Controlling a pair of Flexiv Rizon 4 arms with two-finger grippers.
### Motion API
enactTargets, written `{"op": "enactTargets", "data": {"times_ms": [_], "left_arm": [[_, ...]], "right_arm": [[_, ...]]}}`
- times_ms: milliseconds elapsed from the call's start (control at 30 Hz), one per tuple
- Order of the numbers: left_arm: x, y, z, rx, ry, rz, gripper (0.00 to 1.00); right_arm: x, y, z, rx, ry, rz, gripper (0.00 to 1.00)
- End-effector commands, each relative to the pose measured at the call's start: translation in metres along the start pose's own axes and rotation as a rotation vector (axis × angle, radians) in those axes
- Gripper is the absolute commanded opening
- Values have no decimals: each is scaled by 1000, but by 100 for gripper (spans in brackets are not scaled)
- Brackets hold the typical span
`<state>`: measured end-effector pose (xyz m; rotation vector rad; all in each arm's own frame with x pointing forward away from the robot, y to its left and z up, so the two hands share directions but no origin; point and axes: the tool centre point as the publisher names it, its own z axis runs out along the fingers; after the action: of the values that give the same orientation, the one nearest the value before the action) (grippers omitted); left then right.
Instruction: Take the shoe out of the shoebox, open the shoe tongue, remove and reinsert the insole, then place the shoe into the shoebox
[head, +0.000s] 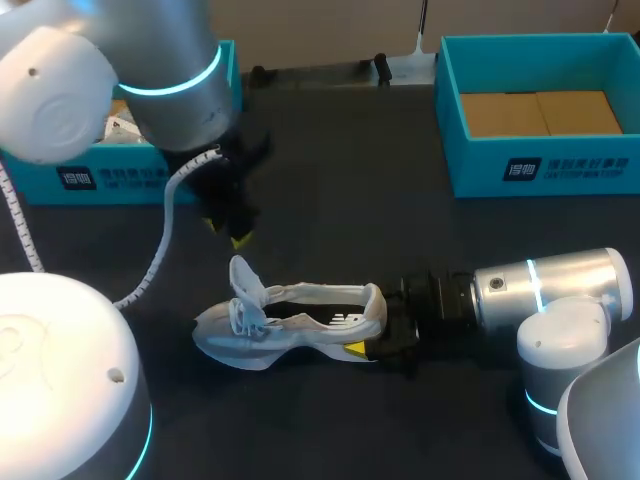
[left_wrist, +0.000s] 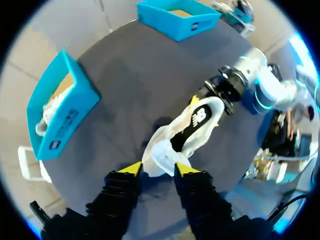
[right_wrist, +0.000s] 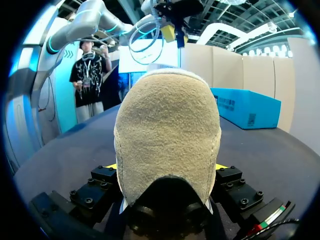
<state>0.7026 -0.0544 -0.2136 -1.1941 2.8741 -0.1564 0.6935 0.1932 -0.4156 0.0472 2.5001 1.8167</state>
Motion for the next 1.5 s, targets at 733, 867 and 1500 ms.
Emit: {"op": "enactTargets", "data": {"times_ms": [733, 867, 1500], "left_arm": [[24, -28, -18, -9, 23, 516, 0], [34, -18, 2, 21, -49, 573, 0], [70, -20, 38, 81, 38, 651, 0]], "right_arm": [[1, 1, 1, 4, -1, 0, 0], [1, 1, 1, 4, -1, 0, 0], [1, 1, 1, 4, -1, 0, 0]]}}
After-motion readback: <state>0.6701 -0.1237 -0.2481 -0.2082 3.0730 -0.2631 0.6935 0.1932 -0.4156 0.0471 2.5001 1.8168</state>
